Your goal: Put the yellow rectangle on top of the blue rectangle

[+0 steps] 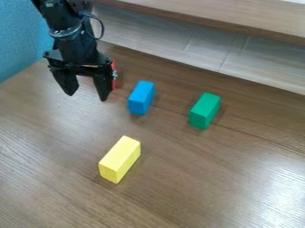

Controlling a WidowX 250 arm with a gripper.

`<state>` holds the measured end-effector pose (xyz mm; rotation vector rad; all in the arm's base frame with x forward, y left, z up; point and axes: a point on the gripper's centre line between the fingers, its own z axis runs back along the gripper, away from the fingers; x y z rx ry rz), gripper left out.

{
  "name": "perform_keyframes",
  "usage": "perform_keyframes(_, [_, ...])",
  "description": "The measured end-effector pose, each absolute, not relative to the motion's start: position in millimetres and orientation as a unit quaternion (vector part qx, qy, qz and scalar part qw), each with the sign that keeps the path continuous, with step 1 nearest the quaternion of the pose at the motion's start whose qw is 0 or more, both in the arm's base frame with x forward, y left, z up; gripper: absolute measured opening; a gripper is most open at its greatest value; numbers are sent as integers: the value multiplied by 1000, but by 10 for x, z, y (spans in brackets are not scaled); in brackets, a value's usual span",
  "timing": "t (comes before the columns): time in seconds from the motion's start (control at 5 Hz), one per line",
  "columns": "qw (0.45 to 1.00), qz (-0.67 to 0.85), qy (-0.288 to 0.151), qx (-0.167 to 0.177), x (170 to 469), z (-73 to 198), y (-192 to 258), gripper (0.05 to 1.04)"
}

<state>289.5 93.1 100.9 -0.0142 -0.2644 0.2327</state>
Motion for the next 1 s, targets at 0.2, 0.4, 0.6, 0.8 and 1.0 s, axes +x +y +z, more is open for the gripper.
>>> perform_keyframes(0.2, [986, 117, -117, -11, 2872, 919, 923, 1000])
perform_keyframes(0.4, [986, 115, -117, -12, 2872, 923, 919, 1000])
perform_keyframes(0.6, [987, 112, -115, -13, 2866, 908, 892, 1000])
perform_keyframes(0.8, [988, 106, -108, -18, 2838, 867, 834, 1000])
perform_keyframes(1.0, [990, 89, -102, -32, 2764, 824, 695, 1000])
